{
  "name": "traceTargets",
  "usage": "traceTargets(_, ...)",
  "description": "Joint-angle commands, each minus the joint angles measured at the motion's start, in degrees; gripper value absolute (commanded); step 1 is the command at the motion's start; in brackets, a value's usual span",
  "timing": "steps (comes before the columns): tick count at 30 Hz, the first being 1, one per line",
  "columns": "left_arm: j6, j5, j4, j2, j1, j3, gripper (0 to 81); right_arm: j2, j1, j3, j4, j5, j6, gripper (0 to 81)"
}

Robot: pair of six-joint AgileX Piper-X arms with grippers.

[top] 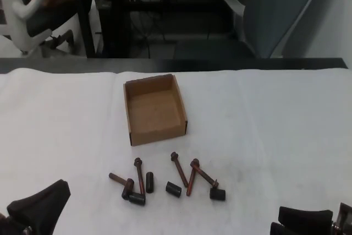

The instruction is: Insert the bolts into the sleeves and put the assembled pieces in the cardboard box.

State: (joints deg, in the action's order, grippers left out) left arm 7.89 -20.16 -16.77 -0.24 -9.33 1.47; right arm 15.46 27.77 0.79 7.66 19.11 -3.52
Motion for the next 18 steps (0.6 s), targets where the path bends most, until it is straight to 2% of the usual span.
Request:
traceTargets(1,-1.9,-1.0,0.7,0.2,0.1,0.0,1.8,-0.1,3.2,4.1,4.1,-8.4,-0.3,34.9)
traceTargets(4,-1.9,-1.0,0.5,0.2,0.1,0.0,1.8,0.6,6.0,6.6,7.6,-13.5,-1.8,34.9)
traceTargets(8,-1.9,-1.0,0.4,0.2,0.1,0.0,1.8,2.9,9.0,9.0,7.9,-14.0,-2.8,34.9)
traceTargets(18,-1.9,-1.0,-1.6,0.2,0.1,0.0,1.8,6.1,10.1,10.7,8.4,-13.7,-1.3,34.9)
